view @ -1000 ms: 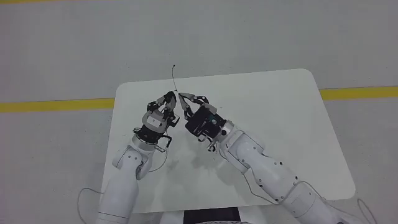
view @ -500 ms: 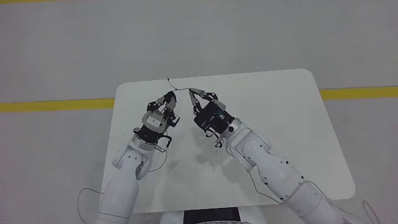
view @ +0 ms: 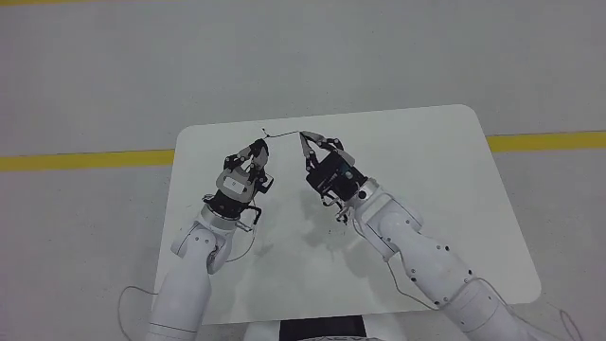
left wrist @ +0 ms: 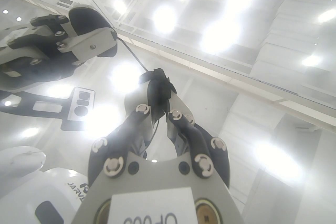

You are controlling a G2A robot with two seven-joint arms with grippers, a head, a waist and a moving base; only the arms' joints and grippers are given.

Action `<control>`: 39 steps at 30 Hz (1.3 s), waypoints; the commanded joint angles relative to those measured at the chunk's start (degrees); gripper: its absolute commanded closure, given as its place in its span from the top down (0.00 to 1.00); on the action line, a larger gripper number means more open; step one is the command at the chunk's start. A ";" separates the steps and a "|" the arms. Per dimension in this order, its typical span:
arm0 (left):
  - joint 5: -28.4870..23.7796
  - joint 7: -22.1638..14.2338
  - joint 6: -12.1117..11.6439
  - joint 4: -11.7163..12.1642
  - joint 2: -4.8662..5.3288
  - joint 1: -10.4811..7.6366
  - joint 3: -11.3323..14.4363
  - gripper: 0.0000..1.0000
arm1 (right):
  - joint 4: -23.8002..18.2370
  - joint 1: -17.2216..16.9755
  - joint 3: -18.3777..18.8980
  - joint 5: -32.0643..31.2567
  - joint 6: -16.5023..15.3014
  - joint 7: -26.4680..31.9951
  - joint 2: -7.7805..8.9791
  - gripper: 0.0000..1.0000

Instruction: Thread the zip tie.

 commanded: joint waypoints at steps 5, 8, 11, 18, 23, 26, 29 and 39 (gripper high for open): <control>0.00 0.00 0.00 0.00 0.00 0.00 0.00 0.00 | -0.31 -0.32 0.43 0.00 -0.48 -0.12 0.29 0.00; 0.00 0.00 0.00 0.00 0.00 0.00 0.00 0.00 | -0.32 -0.52 0.85 0.00 -0.46 0.06 0.44 0.00; 0.00 0.00 0.00 0.00 0.00 0.00 0.00 0.00 | -0.45 -0.68 1.23 0.00 -0.33 0.15 0.61 0.00; 0.00 0.00 0.00 0.00 0.00 0.00 0.00 0.00 | -0.66 -1.17 1.72 0.00 0.15 0.28 0.94 0.00; 0.00 0.00 0.00 0.00 0.00 0.00 0.00 0.00 | -0.88 -1.60 1.90 0.00 0.82 0.14 1.01 0.00; 0.00 0.00 0.00 0.00 0.00 0.00 0.00 0.00 | -0.98 -1.79 2.21 0.00 1.05 -0.14 1.02 0.00; 0.00 0.00 0.00 0.00 0.00 0.00 0.00 0.00 | -1.06 -2.04 2.57 0.00 1.22 -0.41 1.02 0.00; 0.00 0.00 0.00 0.00 0.00 0.00 0.00 0.00 | -1.32 -2.66 3.34 0.00 1.30 -0.58 1.02 0.00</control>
